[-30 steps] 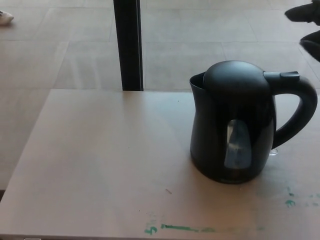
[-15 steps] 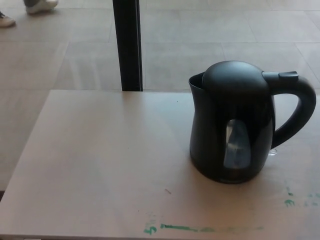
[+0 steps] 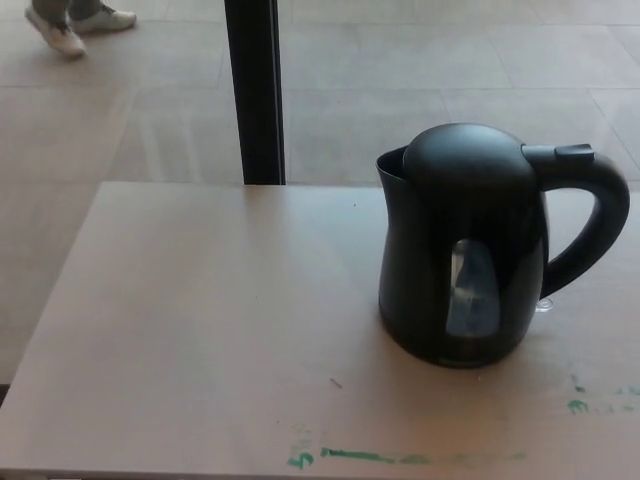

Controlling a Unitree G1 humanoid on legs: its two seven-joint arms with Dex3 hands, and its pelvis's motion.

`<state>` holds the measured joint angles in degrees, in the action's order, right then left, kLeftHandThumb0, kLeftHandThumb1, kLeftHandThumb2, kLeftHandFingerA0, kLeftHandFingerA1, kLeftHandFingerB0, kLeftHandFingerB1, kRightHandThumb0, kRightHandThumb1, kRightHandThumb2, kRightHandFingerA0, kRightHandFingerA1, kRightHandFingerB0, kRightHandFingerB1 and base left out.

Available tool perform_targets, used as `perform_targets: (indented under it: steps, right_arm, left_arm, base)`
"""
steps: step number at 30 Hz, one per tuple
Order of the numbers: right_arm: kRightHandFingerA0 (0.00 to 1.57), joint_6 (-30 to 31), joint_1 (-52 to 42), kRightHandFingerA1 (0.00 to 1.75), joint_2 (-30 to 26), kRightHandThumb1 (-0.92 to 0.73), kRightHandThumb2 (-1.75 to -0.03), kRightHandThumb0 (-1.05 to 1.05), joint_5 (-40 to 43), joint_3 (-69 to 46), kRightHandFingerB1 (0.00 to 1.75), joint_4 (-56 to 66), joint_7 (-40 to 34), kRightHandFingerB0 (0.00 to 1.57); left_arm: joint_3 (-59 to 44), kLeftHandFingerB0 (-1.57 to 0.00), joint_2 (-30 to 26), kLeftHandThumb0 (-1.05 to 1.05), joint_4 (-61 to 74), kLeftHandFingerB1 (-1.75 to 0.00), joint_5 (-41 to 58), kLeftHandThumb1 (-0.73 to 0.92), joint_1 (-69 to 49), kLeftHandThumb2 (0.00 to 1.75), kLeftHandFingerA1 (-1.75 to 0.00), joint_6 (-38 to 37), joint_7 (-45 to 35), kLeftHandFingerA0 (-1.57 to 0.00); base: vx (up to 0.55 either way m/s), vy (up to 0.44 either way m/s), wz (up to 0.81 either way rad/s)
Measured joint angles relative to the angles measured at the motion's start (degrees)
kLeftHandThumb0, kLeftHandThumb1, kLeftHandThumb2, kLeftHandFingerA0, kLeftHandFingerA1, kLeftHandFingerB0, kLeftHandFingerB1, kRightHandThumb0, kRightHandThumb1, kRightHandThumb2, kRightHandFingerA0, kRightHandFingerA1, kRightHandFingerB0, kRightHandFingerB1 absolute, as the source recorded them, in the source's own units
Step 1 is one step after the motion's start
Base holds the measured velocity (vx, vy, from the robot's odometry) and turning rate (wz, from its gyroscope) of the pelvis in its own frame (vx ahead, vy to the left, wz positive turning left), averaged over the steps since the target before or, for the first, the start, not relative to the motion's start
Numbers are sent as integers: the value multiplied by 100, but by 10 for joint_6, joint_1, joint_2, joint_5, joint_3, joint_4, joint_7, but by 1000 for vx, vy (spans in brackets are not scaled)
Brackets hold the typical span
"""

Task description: The robot uses its right hand to push down on the lid of a kettle kept in the middle of the desk to close it

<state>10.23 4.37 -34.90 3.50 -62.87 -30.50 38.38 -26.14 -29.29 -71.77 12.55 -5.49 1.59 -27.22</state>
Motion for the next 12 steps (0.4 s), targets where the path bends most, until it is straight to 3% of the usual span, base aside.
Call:
perform_targets:
  steps: [1,2,3,4,5,8,9,12]
  right_arm:
    - [39,-2,-17,86,15,-59,-107,-95,7,-14,79,-9,-5,15]
    - [38,-4,-33,91,32,-63,-106,-105,14,-29,83,-21,-10,16]
    - [38,-9,-50,91,51,-63,-106,-105,21,-44,83,-36,-19,16]
    - [37,-11,-61,93,64,-63,-106,-105,27,-53,82,-47,-24,14]
    - [40,-15,-74,94,81,-65,-108,-103,35,-64,85,-62,-33,19]
    - [39,-30,-95,94,114,-66,-108,-103,51,-76,85,-97,-55,18]
    - [30,-36,-99,112,124,-85,-64,-98,57,-77,108,-107,-64,3]
    - [38,-45,-108,113,153,-85,-64,-96,67,-76,111,-112,-84,9]
  left_arm:
    - [0,-34,0,-67,0,-36,0,69,0,61,-52,0,0,-48]
    - [0,-29,0,-67,1,-49,0,55,-1,91,-60,0,0,-44]
    - [1,-29,0,-67,2,-49,0,55,-1,91,-60,0,-1,-44]
    - [1,-36,0,-66,2,-36,0,68,0,60,-53,0,-1,-52]
    - [2,-37,0,-68,2,-36,0,68,1,61,-52,0,-1,-52]
    - [4,-35,1,-69,2,-35,0,70,7,61,-53,0,1,-50]
    - [5,-36,1,-69,2,-37,0,69,9,61,-55,0,1,-48]
    - [5,-34,1,-70,8,-35,0,68,11,61,-50,0,0,-48]
  base:
    - [0,0,0]
    - [0,0,0]
    - [0,0,0]
    - [0,0,0]
    - [0,0,0]
    - [0,0,0]
    - [0,0,0]
    - [0,0,0]
